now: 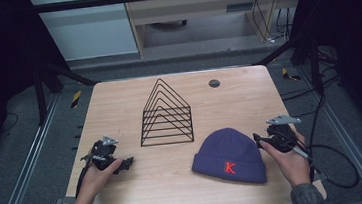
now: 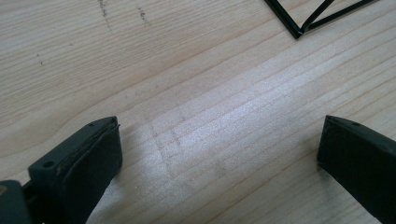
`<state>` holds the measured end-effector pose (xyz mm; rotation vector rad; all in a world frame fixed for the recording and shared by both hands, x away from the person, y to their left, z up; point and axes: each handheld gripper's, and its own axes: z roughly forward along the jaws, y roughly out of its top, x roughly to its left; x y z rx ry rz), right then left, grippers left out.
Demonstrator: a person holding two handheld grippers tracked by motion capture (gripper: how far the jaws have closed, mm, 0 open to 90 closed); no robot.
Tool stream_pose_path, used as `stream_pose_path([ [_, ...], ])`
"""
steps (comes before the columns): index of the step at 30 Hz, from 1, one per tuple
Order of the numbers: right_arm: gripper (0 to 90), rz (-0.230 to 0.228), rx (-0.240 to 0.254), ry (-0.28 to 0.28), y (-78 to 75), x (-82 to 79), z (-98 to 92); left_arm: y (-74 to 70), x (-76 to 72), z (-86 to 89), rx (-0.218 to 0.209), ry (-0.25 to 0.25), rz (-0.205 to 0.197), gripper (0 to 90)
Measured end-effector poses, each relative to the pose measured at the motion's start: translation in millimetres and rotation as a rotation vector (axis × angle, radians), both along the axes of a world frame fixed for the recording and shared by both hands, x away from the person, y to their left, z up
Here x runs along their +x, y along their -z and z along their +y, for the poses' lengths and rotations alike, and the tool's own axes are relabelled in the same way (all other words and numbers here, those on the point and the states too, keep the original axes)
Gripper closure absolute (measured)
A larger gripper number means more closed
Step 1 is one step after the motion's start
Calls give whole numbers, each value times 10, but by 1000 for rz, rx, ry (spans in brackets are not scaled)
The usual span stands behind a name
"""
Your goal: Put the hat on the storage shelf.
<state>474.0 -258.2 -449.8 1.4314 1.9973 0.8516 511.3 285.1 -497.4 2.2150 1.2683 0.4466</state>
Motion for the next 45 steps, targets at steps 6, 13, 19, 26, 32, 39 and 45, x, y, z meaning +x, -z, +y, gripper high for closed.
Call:
stream_pose_path([
  [6, 273, 50, -2, -79, -211, 208, 105, -1, -3, -3, 3, 3, -1, 0],
  [13, 437, 138, 11, -135, -224, 495, 151, 1, -6, -10, -1, 0, -1, 0],
  [19, 545, 201, 37, -157, -148, 616, 163, -1, -6, -12, 3, 3, 1, 0],
  [26, 643, 250, 50, -169, -39, 679, 218, -2, -2, -13, 5, 7, 0, 0],
  [32, 679, 283, 38, -176, 59, 692, 229, -1, -4, -16, 5, 7, -2, 0],
  [39, 646, 285, 57, -163, 117, 690, 227, -1, -1, -27, 0, 8, 1, 0],
  [45, 597, 269, 101, -161, 135, 692, 288, 0, -1, -33, 0, 9, 0, 0],
])
